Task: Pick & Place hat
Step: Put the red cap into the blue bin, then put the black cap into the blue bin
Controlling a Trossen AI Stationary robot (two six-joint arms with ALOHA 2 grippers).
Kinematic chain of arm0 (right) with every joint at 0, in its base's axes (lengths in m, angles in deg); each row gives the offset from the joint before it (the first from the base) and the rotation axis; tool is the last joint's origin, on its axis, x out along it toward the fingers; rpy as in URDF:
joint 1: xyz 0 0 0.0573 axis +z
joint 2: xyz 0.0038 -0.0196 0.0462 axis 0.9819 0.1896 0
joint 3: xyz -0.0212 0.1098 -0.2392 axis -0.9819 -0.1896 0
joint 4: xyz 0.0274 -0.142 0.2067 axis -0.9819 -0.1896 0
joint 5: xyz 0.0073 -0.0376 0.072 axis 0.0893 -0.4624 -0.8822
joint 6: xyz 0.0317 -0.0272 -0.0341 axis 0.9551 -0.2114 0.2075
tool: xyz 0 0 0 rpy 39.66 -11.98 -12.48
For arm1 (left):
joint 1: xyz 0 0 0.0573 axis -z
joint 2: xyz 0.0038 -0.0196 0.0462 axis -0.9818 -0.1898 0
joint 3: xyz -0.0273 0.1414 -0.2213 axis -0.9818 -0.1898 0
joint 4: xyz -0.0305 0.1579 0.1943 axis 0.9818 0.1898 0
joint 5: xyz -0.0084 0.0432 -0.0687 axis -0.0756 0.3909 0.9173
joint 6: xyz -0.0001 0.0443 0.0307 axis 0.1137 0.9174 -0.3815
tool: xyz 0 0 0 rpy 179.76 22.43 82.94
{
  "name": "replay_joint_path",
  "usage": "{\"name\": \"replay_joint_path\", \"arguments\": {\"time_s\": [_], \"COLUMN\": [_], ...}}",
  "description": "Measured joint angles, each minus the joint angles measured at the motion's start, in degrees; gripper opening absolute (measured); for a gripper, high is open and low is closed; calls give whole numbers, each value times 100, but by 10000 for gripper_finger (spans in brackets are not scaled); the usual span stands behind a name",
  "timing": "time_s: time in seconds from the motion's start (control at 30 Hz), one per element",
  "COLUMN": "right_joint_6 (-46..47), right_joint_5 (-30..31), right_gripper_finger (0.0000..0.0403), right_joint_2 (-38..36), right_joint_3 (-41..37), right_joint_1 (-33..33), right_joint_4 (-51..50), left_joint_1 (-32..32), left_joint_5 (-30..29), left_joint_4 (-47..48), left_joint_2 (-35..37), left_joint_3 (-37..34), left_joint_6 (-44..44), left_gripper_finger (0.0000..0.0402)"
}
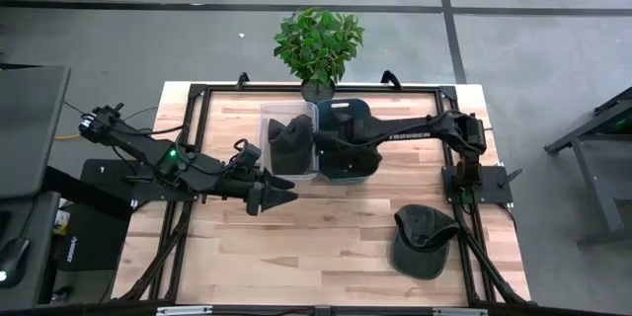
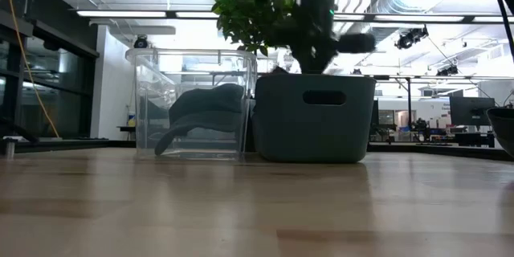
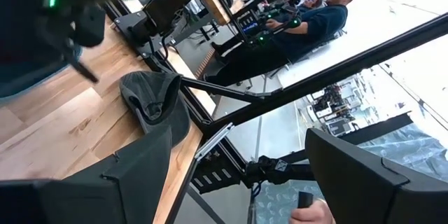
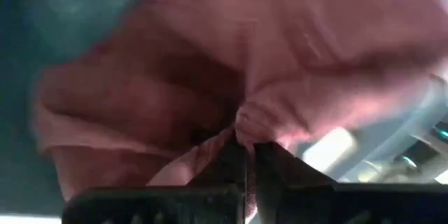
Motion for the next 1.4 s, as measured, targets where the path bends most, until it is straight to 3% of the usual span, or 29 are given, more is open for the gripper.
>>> {"name": "replay_joint_path", "arguments": {"time_s": [0.23,0.53,0.9,1.17,1.4], "right_joint_6": [363,572,1017,1601,2309], "right_joint_5": [195,118,-85,-25,-568], "right_gripper_finger": [0,11,105,178,186], "right_joint_2": [-10,-13,-13,-12,-12], "right_joint_3": [-820,-492,488,587,587], "right_joint_1": [90,156,145,112,191], "right_joint_4": [373,419,55,-692,-1177], "left_joint_1": [0,-2,-1,0,-2], "left_joint_5": [-3,-9,-7,-7,-6], "left_joint_4": [9,35,33,35,39], "left_joint_2": [0,0,0,0,0], "left_joint_3": [0,0,0,0,0], "left_joint_6": [0,-2,-14,-20,-22], "left_gripper_finger": [311,311,311,311,311]}}
